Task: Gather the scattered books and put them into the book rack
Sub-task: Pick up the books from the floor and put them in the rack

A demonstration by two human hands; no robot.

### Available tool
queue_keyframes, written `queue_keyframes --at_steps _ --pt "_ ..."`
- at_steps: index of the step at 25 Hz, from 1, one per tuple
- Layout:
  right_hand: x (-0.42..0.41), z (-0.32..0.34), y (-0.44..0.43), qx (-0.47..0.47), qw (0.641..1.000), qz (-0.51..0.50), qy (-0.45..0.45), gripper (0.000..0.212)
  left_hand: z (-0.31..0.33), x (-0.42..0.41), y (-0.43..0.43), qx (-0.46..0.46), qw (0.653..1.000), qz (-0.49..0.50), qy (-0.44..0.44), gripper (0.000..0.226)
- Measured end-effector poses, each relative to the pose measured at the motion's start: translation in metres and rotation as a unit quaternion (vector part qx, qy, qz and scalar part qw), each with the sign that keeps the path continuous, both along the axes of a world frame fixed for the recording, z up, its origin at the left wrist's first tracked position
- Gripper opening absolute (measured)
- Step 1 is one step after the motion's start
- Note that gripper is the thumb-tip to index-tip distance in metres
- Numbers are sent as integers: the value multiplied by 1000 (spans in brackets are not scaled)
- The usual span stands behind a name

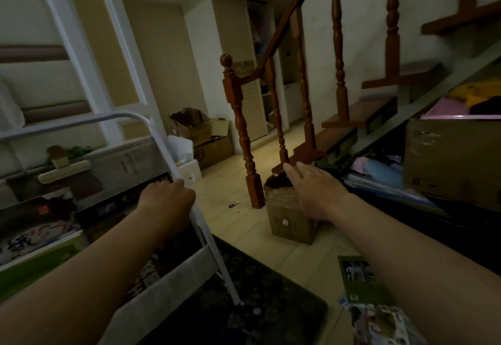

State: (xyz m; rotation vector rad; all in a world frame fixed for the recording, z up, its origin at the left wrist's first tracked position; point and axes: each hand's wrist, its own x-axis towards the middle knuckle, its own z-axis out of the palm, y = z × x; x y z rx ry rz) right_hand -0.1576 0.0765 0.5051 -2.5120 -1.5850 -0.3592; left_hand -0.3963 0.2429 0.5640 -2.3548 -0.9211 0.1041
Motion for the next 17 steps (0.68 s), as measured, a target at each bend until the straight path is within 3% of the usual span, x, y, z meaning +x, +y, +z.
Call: queue_keyframes --at_steps 6,10,17 --pt "40 -27 -29 17 999 -35 13 85 9 80 -56 5 984 -152 -90 35" --pt "71 -45 -70 -5 998 -58 29 87 -20 152 -102 -39 972 -217 -79 42" --pt "164 -112 -154 -42 986 -141 74 85 -99 279 -181 -88 956 -278 -24 29"
